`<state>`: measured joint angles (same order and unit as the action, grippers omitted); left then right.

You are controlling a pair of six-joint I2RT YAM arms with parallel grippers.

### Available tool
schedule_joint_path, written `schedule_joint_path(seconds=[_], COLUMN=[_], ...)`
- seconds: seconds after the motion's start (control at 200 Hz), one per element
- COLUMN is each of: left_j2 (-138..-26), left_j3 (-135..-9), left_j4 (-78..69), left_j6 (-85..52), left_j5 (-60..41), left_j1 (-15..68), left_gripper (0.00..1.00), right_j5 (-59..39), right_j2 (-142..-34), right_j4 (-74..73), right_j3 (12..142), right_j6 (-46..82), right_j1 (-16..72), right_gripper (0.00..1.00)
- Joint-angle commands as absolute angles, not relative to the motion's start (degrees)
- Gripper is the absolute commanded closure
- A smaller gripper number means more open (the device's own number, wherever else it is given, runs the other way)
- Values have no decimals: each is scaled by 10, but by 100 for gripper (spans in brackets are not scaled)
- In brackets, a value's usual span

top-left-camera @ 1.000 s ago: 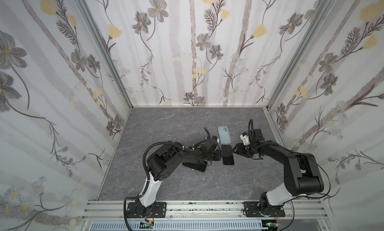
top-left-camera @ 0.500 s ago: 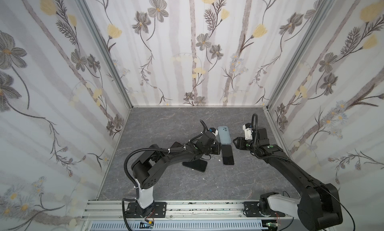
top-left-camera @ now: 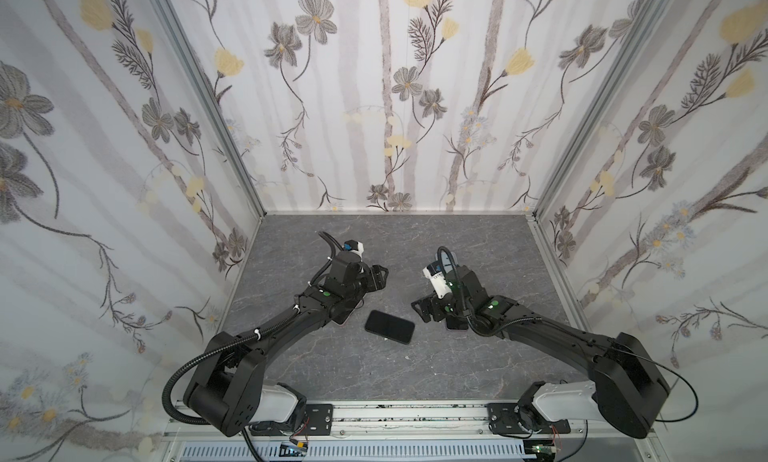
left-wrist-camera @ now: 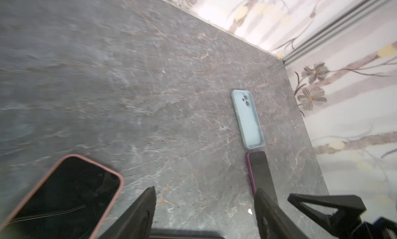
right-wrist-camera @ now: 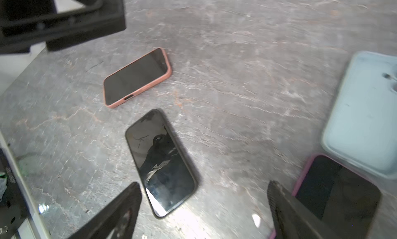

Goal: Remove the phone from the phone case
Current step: 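Lift both grippers away from the purple phone, then grasp the black-cased phone with the right gripper while the left gripper moves near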

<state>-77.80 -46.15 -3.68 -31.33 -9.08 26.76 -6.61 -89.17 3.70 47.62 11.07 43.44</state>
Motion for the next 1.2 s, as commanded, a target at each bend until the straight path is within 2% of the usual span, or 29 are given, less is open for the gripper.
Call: schedule_joint_path(seconds=[0.0, 0.155, 0.255, 0.38, 0.555, 0.754, 1.194], left_j2=[-769, -789, -798, -777, -728, -685, -690], left_j3=[-467, -510, -539, -538, -529, -508, -502], left_j4=[14, 75, 112, 114, 111, 100, 94], left_j6=[-277, -263, -259, -290, -334, -287, -269], left_j5=[-156, -201, -186, -132, -95, -90, -128], left_j1=[203, 124, 101, 81, 57, 53, 53], left_gripper=[19, 15, 11, 0, 0, 0, 0], right_j5=[-31, -41, -46, -44, -44, -11, -18], right_j2=[-966, -1065, -1109, -1152, -1196, -1221, -1208], right_j4=[25, 65, 89, 114, 155, 187, 235], right_j3=[533, 616, 653, 687, 727, 751, 723], right_j6=[43, 7, -15, -38, -70, -89, -106], right_j1=[498, 540, 550, 559, 561, 561, 555], right_gripper=[2, 0, 0, 0, 0, 0, 0])
